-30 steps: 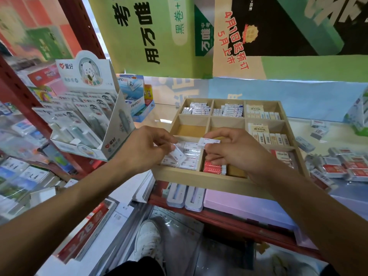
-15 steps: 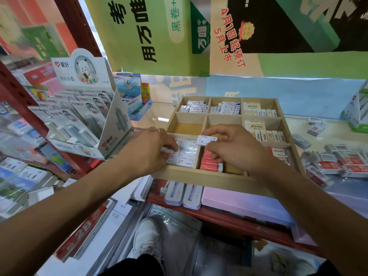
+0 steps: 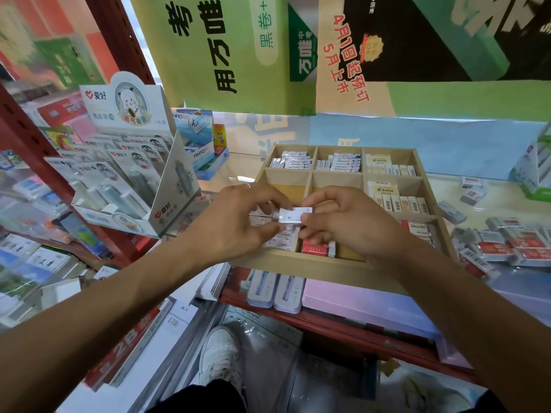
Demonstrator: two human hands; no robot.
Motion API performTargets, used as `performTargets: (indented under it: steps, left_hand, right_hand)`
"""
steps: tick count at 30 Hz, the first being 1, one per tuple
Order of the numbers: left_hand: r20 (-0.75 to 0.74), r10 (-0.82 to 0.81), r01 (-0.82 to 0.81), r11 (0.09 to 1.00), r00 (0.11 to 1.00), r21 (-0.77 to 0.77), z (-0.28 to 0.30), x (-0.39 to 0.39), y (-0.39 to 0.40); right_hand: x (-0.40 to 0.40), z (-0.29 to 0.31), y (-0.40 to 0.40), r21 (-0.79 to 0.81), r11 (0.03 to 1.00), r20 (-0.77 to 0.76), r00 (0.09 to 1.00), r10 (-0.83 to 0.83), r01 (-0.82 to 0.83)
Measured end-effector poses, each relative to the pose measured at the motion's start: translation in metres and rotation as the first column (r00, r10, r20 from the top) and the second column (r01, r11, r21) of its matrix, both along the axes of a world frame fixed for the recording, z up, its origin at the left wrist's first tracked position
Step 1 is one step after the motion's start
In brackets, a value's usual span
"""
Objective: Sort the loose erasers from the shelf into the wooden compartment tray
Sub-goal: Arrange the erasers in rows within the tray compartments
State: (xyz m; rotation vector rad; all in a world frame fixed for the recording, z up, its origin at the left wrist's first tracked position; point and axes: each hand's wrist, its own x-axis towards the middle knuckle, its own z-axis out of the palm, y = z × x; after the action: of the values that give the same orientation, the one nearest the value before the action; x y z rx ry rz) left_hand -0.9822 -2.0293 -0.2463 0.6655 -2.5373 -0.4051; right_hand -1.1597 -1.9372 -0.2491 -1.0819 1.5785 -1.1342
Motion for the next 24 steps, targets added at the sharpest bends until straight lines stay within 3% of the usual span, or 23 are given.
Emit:
performTargets:
  steps: [5, 10, 12, 15, 21, 24]
  left_hand:
    - [0.022, 0.03, -0.029, 0.999, 0.999, -0.033, -0.002, -0.003, -0.002]
    - [-0.041, 0.199, -0.194, 0.976, 0.979, 0.1, 0.003, 0.006, -0.008]
    - [0.016, 0.221, -0.222, 0.971, 0.975, 0.087, 0.002, 0.007, -0.008]
    - [0.14, 0.148, -0.161, 0.983, 0.979, 0.088, -0.002, 0.005, -0.005]
    - [0.239, -0.062, 0.013, 0.979, 0.969, 0.205, -0.003, 0.002, -0.006]
    - [0.257, -0.096, 0.072, 0.992, 0.962, 0.102, -0.004, 0.002, -0.009]
  right_hand:
    - [-0.002, 0.004, 0.002, 0.03, 0.999, 0.198, 0.98, -0.033, 0.028]
    - [-0.014, 0.006, 0.006, 0.043, 0.994, 0.092, 0.99, -0.105, 0.102]
    - [-0.017, 0.005, 0.008, 0.043, 0.994, 0.062, 0.992, -0.108, 0.105]
    - [-0.019, 0.005, 0.009, 0.046, 0.995, 0.024, 0.995, -0.093, 0.092]
    - [-0.02, 0.007, 0.014, 0.052, 0.997, -0.019, 0.998, -0.061, 0.062]
    - [-0.021, 0.007, 0.015, 0.046, 0.997, -0.016, 0.998, -0.064, 0.065]
